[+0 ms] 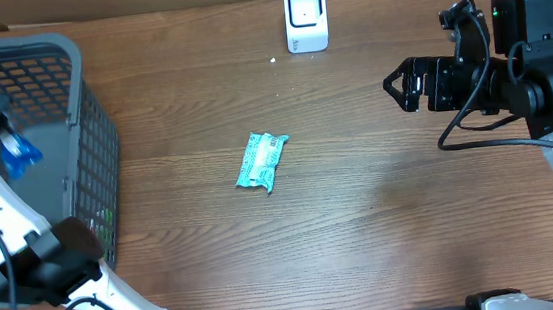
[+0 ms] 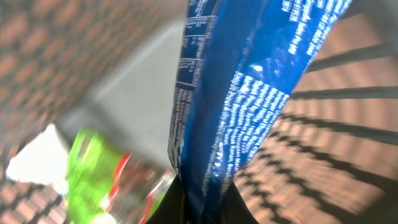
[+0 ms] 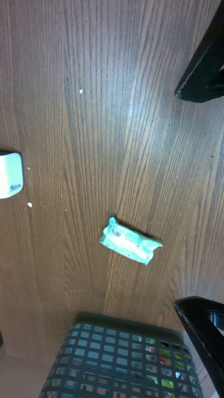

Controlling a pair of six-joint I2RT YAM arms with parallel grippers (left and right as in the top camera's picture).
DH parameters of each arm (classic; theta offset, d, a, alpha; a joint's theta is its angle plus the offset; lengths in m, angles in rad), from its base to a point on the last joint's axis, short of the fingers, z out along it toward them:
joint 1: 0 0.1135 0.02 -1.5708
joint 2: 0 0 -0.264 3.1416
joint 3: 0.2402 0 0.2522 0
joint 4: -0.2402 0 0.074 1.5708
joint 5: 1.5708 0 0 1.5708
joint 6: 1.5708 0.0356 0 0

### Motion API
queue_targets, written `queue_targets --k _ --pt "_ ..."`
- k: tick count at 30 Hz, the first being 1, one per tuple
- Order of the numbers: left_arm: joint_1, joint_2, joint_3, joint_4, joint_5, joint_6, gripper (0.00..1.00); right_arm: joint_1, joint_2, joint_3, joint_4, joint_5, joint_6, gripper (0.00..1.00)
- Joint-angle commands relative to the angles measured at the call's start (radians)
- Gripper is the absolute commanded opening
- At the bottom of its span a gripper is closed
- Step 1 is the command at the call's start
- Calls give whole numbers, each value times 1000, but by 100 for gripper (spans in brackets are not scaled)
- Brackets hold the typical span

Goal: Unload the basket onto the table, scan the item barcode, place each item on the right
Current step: 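Reach into the basket and grasp the blue snack bar with the left gripper, then place the blue snack bar on the table left of the wipes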

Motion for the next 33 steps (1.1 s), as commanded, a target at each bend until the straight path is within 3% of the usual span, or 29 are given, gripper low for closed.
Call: queue_targets --k 1,8,15,21,29,31,33 --pt "-79 -74 93 -10 230 86 4 5 -2 23 8 -6 -1 100" --pt "-380 -128 59 -10 142 85 4 5 -2 22 13 -6 -1 100" --pt "-630 -109 -229 14 -53 0 4 5 -2 22 13 -6 -1 100" --pt "-718 -109 -610 198 -85 -21 4 5 -2 22 13 3 -1 100" --pt "-724 -109 -1017 519 -87 23 6 5 -2 22 14 6 -1 100" --pt "-724 -109 -1075 577 -80 22 15 5 -2 22 16 6 -1 100" --pt "-726 -109 -1115 616 -71 22 43 5 -2 22 17 6 -1 100"
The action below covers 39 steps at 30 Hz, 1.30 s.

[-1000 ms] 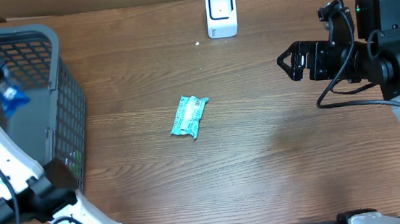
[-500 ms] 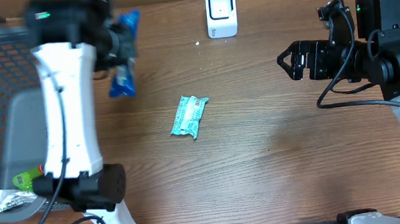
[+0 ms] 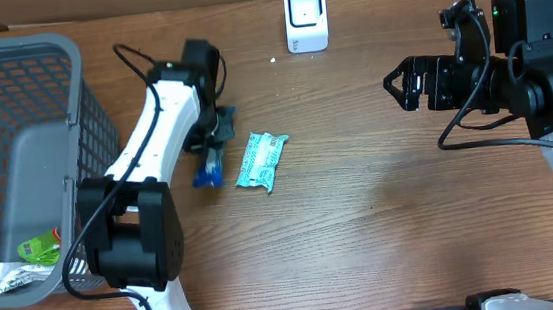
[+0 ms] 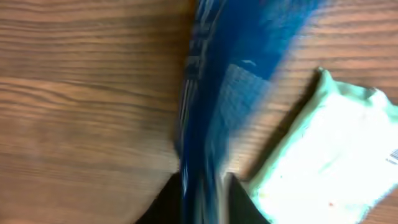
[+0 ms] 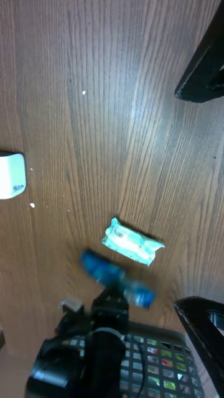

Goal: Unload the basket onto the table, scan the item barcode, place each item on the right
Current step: 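Place the blue snack bar on the table left of the wipes, then reach into the basket and grasp the green-red snack bag with the left gripper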

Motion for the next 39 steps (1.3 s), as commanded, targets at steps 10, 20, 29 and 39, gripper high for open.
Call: queue_targets --k 10,20,29,39 --pt "15 -16 234 -156 2 15 80 5 -2 22 7 2 -1 100" --pt "107 -21 983 -534 -140 14 81 5 -2 22 -7 2 -1 100" --pt "422 -98 1044 -591 -5 1 74 5 -2 22 -21 2 -1 100" --pt "789 -212 699 -591 45 -118 68 5 -2 22 -23 2 -1 100"
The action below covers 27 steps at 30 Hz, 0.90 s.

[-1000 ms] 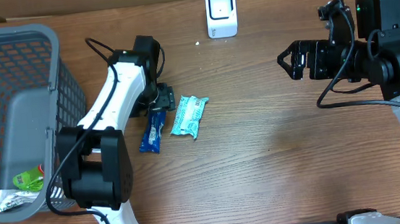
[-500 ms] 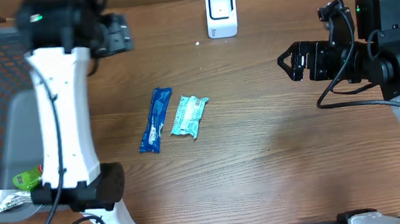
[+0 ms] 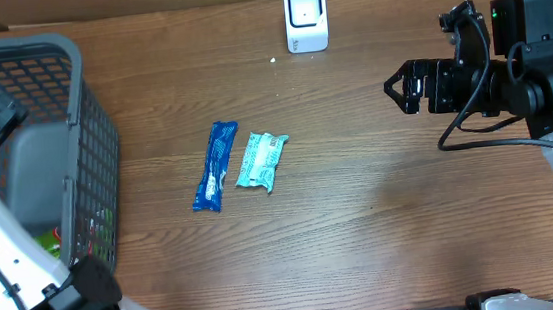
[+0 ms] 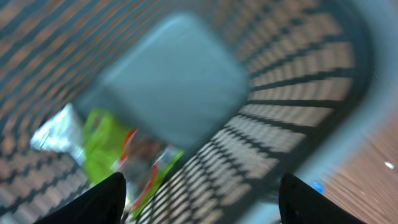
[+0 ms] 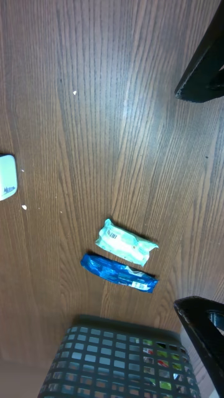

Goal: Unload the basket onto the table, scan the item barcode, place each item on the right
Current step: 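Reach into the basket and grasp the green-red snack bag with the left gripper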

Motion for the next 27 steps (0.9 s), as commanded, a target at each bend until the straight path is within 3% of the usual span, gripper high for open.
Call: queue_targets --k 1,6,12,27 --pt "88 -63 -161 -5 10 -69 68 5 -2 22 8 2 -1 100" --pt "150 -79 -430 23 -79 -163 67 5 -2 22 14 2 -1 100" --pt "157 -79 -724 222 -72 -214 70 5 -2 22 21 2 -1 100" --pt "157 -78 -1147 630 -62 -206 78 5 -2 22 17 2 -1 100"
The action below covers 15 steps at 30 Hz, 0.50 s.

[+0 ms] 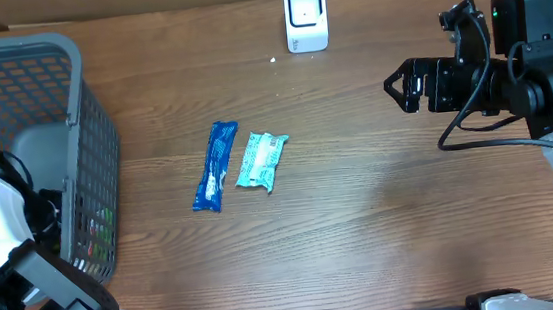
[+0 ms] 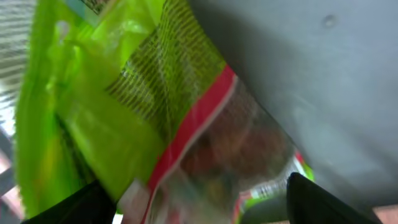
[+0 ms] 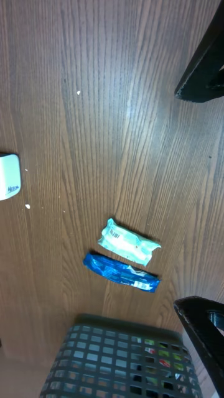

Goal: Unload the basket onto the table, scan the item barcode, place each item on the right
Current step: 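Reach into the basket and grasp the green-red snack bag with the left gripper, then place the green-red snack bag on the table right of the wipes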

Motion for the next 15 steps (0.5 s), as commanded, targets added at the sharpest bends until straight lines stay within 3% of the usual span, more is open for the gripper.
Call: queue_targets --k 1,3,5,8,15 --pt "2 -13 -106 69 -4 -16 78 5 -2 22 5 2 -1 100" --pt "2 -13 -141 101 -5 -16 74 5 -2 22 5 2 -1 100" --pt "2 -13 -175 135 -5 -16 59 5 -2 22 6 2 -1 100" --pt "2 -13 -176 146 -5 -16 4 5 -2 22 7 2 -1 100" --pt "2 -14 -81 99 71 8 4 5 -2 22 7 2 -1 100"
